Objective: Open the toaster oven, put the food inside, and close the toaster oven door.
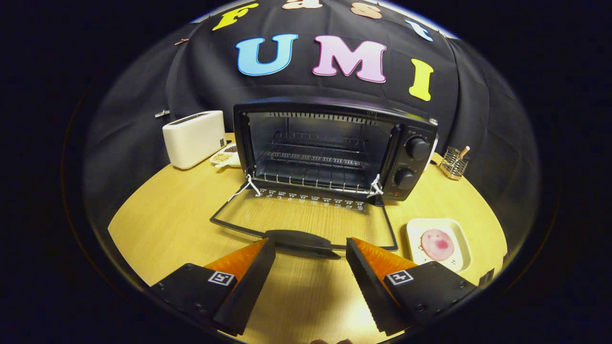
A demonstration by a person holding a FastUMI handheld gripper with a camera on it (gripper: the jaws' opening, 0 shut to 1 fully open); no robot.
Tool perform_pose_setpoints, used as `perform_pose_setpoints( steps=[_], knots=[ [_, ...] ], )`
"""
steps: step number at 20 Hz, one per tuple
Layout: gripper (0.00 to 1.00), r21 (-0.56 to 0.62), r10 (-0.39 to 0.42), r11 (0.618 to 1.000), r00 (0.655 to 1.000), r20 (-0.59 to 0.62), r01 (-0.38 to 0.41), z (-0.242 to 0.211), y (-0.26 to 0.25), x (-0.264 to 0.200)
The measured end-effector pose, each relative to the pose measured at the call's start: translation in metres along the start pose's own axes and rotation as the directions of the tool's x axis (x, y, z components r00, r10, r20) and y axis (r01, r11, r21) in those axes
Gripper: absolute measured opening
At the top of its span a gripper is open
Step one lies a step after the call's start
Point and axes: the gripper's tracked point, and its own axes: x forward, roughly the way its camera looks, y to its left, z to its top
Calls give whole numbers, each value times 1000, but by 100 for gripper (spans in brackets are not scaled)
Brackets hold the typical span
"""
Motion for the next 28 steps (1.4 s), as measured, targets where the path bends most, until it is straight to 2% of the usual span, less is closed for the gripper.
perform_pose_setpoints(
  steps=[7,11,14,21,28],
  knots=[
    [99,56,-25,998,1000,16,24,41,-62,-39],
    [99,76,-47,996,999,2,47,60,-112,-48],
    [99,117,-30,993,999,-31,33,65,-143,-49],
    [100,240,42,971,987,-154,-4,46,-202,-34],
    [100,300,121,953,956,-266,-37,-2,-256,-17]
  ],
)
